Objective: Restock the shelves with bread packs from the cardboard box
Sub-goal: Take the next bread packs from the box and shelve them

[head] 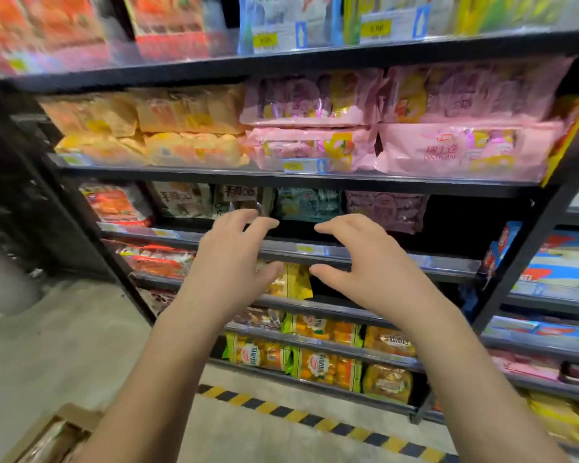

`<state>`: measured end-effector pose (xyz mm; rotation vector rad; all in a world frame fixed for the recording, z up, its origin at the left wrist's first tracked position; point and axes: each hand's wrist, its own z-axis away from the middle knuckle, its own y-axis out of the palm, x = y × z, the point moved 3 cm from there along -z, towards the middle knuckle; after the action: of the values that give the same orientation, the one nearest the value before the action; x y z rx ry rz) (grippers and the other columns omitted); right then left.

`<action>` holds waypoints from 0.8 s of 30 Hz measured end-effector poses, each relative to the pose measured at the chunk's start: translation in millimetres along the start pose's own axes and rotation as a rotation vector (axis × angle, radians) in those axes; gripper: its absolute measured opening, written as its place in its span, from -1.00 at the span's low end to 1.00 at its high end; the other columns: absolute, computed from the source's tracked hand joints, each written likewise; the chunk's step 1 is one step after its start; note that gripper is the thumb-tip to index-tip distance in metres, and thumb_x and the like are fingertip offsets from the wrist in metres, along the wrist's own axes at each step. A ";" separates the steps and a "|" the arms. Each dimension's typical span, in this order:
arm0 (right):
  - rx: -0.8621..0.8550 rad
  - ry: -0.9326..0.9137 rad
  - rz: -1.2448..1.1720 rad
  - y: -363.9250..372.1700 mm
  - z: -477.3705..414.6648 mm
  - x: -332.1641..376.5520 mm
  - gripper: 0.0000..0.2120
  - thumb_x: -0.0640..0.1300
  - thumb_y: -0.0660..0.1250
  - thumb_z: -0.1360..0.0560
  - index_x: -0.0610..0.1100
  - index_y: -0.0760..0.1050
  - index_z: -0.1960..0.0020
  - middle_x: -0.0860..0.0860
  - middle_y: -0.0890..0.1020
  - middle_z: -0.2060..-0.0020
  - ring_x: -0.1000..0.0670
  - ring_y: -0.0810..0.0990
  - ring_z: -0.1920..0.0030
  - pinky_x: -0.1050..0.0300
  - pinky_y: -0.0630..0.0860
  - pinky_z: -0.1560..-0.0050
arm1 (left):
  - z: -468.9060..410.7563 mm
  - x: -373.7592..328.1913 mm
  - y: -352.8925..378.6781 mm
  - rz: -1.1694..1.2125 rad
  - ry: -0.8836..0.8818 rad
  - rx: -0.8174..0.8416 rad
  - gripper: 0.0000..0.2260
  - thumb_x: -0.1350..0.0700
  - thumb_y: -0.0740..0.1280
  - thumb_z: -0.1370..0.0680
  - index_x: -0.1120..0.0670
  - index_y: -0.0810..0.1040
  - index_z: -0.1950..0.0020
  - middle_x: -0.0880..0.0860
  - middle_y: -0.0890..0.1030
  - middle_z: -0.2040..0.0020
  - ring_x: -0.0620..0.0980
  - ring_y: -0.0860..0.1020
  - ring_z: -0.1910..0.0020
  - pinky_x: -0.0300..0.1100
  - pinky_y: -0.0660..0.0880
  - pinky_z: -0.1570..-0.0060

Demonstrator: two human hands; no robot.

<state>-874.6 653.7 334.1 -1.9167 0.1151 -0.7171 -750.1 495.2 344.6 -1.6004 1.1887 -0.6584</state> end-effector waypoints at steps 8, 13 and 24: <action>-0.008 -0.139 -0.063 6.5 -6.0 18.4 -0.47 0.11 0.39 -0.58 0.13 0.36 -0.50 0.14 0.38 -0.43 0.05 0.33 -0.46 -0.04 0.32 -0.50 | 53.1 15.2 -28.6 -0.007 -0.238 -0.063 -0.49 -0.11 0.45 -0.53 -0.08 0.46 -0.46 0.01 0.41 -0.48 0.04 0.28 -0.51 0.09 0.31 -0.48; 0.056 -0.272 -0.102 18.7 -14.1 36.0 -0.48 0.11 0.40 -0.56 0.14 0.38 -0.48 0.16 0.41 -0.40 0.07 0.36 -0.43 -0.02 0.36 -0.47 | 88.7 19.3 -40.4 -0.071 -0.403 -0.067 -0.49 -0.12 0.44 -0.52 -0.09 0.47 -0.45 0.00 0.42 -0.47 0.04 0.29 -0.51 0.08 0.32 -0.47; 0.226 -0.629 -0.321 92.9 2.4 130.7 -0.55 0.12 0.40 -0.54 0.15 0.44 -0.40 0.20 0.47 -0.28 0.11 0.45 -0.32 -0.08 0.45 -0.36 | 229.7 42.9 -73.1 -0.187 -0.855 -0.008 -0.48 -0.15 0.41 -0.54 -0.12 0.42 -0.48 0.01 0.34 -0.52 0.04 0.24 -0.52 0.00 0.26 -0.47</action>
<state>-744.9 562.6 309.5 -1.8711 -0.6496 -0.2844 -511.7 547.2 324.8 -1.7381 0.4124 -0.0363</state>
